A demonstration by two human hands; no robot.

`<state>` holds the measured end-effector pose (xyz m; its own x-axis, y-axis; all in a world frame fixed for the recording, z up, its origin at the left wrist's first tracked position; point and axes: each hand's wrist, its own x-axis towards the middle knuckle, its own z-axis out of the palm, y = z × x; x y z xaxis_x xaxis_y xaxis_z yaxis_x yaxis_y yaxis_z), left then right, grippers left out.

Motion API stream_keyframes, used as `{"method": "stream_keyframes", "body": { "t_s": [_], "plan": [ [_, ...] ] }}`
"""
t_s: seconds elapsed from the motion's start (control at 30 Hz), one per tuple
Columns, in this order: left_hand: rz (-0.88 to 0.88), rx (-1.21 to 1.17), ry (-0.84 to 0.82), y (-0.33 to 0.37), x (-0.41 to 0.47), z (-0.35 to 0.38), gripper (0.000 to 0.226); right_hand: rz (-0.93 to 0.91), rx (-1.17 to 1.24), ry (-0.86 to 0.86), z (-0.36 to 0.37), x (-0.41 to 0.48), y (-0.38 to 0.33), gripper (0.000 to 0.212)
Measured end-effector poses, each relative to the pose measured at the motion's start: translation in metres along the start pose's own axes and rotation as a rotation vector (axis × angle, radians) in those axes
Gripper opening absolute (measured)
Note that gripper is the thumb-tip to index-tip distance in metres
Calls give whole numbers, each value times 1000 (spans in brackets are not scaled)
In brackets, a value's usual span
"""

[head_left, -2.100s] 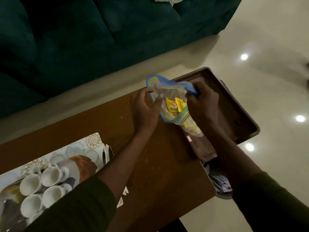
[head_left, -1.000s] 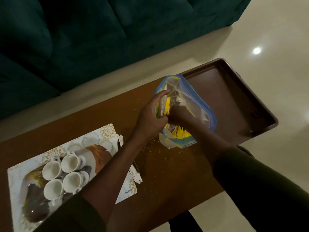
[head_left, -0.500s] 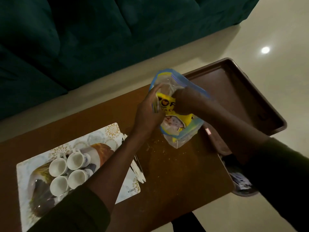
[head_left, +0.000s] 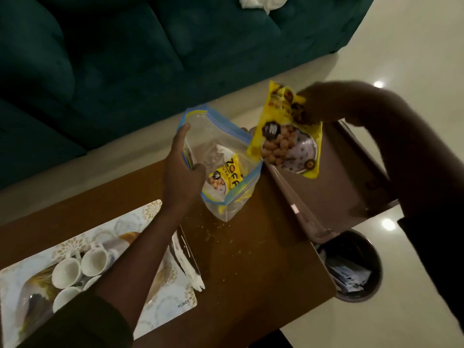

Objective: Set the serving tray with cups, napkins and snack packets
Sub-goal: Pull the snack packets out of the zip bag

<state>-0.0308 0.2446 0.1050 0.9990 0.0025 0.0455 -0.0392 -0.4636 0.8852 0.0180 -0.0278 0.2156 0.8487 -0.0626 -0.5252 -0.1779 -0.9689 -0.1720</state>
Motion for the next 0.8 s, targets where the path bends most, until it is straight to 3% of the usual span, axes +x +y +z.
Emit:
{"method": "stream_keyframes", "body": {
  "t_s": [0.2, 0.57, 0.73, 0.8],
  "plan": [
    [24, 42, -49, -8, -7, 21, 80, 48, -212, -256, 69, 45, 42, 42],
    [32, 17, -65, -12, 11, 44, 81, 150, -273, -318, 108, 82, 123, 43],
    [3, 59, -73, -15, 13, 47, 82, 39, -333, -413, 128, 98, 120, 46],
    [5, 75, -70, -13, 14, 48, 81, -23, -333, -378, 139, 105, 113, 52]
  ]
}}
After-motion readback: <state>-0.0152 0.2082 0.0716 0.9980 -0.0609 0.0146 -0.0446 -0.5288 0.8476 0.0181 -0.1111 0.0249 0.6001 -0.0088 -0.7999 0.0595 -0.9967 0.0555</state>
